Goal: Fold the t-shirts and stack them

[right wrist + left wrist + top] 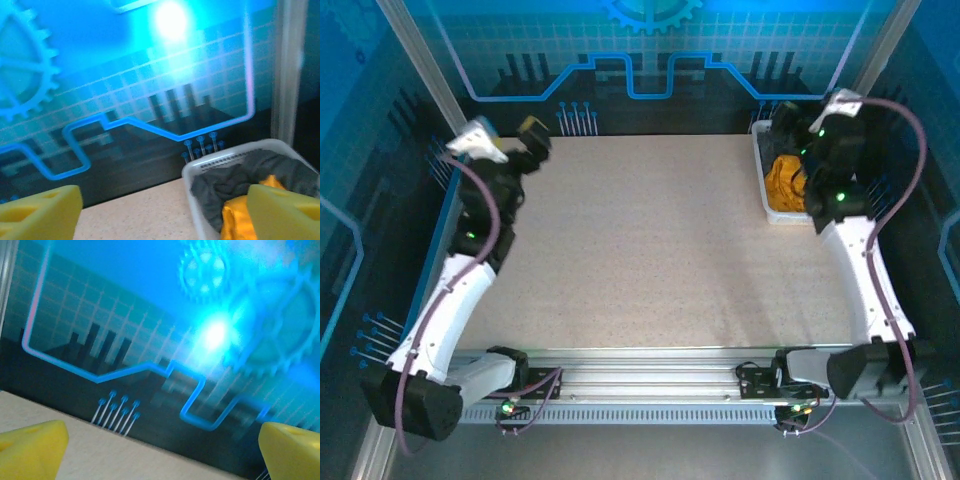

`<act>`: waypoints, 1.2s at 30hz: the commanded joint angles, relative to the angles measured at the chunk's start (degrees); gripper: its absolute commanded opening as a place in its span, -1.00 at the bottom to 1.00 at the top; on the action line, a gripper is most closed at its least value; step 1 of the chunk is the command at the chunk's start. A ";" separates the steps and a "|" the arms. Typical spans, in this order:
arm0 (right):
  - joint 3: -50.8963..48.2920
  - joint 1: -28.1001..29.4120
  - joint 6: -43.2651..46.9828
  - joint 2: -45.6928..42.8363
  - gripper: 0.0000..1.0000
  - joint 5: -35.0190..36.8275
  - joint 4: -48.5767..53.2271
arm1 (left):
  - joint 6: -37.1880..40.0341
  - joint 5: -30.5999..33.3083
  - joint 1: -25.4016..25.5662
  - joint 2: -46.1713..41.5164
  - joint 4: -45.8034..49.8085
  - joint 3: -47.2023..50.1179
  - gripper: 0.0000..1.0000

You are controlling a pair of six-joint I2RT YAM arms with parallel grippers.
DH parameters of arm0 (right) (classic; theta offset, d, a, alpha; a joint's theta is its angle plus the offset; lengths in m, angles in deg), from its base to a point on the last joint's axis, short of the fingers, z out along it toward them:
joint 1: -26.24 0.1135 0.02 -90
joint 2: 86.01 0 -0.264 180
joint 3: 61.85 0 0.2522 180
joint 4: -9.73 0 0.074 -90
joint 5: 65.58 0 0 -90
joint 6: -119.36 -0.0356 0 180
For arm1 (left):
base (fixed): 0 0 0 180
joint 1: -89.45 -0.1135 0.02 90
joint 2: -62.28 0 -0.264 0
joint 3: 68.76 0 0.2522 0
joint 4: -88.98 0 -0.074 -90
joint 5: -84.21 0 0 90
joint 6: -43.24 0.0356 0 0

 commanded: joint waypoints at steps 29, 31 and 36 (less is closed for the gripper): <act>38.56 -14.27 -26.94 60.96 -0.80 -12.32 30.47 | -18.74 -23.96 20.64 11.99 27.80 -17.60 0.86; 31.77 -13.20 -27.33 55.08 -1.00 -10.74 25.35 | -18.74 -24.15 20.66 12.08 27.57 -17.51 0.85; 14.35 -11.46 -30.29 39.40 -1.00 -7.52 13.00 | -18.68 -24.67 20.66 12.85 27.14 -17.17 0.83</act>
